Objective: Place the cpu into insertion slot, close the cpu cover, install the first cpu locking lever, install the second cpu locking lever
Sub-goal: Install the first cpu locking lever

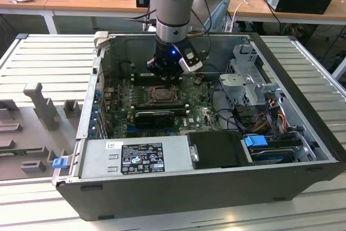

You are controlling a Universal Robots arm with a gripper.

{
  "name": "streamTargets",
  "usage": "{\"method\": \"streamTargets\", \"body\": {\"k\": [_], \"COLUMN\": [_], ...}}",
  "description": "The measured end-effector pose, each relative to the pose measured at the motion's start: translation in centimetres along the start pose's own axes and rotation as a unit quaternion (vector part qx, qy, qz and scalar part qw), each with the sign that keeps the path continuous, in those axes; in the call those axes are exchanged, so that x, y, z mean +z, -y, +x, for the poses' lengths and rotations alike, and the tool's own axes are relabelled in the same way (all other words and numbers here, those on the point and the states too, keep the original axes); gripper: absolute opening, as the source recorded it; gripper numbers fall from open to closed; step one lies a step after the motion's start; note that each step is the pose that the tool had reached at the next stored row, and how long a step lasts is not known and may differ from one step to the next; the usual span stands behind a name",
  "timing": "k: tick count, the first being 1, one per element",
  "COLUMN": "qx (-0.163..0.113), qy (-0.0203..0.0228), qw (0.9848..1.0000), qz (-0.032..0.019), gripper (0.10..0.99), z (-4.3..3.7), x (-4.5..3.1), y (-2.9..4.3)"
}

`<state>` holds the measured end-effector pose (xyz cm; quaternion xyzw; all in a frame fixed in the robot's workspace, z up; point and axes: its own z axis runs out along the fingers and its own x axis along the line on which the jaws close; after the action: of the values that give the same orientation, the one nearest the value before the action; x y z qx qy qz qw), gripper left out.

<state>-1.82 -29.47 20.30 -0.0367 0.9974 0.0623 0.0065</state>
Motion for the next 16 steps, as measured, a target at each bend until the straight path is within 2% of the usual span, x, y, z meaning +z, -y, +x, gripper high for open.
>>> {"method": "streamTargets", "body": {"k": [5, 10, 11, 12, 13, 16], "qx": [0.0, 0.0, 0.0, 0.0, 0.0, 0.0], "qy": [-0.0005, -0.0007, -0.0006, -0.0002, -0.0001, 0.0], "qw": [1.0, 1.0, 1.0, 1.0, 1.0, 1.0], "qz": [0.0055, 0.0073, 0.007, 0.0032, 0.0018, 0.0012], "gripper": [0.106, 0.106, 0.106, 0.106, 0.106, 0.106], "z": [-0.02, -0.01, -0.02, -0.02, -0.02, -0.03], "x": [0.06, 0.18, 0.18, 0.2, 0.19, -0.03], "y": [0.01, 0.03, 0.03, 0.03, 0.03, 0.0]}}
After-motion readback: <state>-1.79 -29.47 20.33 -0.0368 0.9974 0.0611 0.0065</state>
